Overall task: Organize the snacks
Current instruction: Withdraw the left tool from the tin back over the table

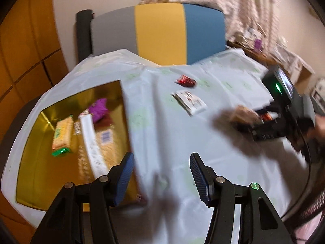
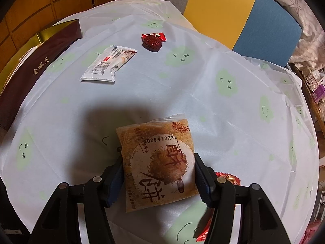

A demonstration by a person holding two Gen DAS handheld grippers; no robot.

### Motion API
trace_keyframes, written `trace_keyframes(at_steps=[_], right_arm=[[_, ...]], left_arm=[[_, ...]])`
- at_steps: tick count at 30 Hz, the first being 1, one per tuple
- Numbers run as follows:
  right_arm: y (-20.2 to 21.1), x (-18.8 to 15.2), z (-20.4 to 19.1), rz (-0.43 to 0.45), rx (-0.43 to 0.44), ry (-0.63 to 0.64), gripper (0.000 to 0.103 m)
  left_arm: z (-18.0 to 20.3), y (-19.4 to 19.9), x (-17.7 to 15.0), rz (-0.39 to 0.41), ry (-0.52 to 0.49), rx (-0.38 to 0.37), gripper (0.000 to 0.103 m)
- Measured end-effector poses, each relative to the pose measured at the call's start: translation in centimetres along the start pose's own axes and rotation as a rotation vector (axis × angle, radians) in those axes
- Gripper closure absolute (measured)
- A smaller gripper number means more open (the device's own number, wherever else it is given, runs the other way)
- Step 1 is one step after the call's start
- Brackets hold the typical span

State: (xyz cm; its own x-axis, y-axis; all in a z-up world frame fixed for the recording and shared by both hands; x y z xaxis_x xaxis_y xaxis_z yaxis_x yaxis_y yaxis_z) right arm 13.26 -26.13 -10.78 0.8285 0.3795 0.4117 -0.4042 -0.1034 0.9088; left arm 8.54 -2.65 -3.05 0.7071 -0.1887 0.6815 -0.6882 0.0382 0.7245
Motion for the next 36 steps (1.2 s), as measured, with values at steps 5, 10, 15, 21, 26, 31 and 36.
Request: trace_keyframes(at_steps=[5, 10, 15, 21, 26, 31, 36], right_arm=[[0.0, 0.0, -0.1, 0.000, -0.004, 0.001, 0.041], [0.0, 0.0, -0.2, 0.000, -0.006, 0.003, 0.041], [0.0, 0.1, -0.3, 0.001, -0.006, 0.002, 0.041], [0.0, 0.1, -0.4, 0.005, -0.010, 0.004, 0.041], [0.0, -0.1, -0.4, 0.009, -0.005, -0.004, 0.041], [0.1, -0.2, 0.1, 0.015, 0.011, -0.018, 0.041], [0.2, -0.5, 0.7, 0.024, 0.026, -0.031, 0.041]], left_arm=[[1.8, -0.7, -1.5, -0.025, -0.044, -0.020, 0.045], [3.1, -1.5, -3.0, -0.048, -0.072, -0.046, 0.045], [3.6, -2.3, -4.1, -0.053, -0.095, -0.071, 0.045], [3.5, -3.0, -5.2, -0.037, -0.066, -0.101, 0.045], [2.7, -3.3, -5.8, -0.018, -0.002, -0.132, 0.040], [2.7, -3.3, -6.2, 0.004, 0.010, -0.130, 0.038], [2.8, -3.2, -6.5, 0.031, 0.002, -0.127, 0.038]])
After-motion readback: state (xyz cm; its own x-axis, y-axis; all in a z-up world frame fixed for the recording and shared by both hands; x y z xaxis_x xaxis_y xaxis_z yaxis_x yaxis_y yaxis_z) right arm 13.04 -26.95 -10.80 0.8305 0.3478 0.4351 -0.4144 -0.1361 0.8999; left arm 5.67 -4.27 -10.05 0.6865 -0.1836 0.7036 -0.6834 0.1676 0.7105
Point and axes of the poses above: each gripper's, at about its wrist camera, not at the fingertips, and y roughly against the way its jaws point, z to its right, x to its top, the point moved 3 cm from there along -y, roughly the way its jaws point, and after that the axes turned 4 degrees about x, right-handed, at the moved point
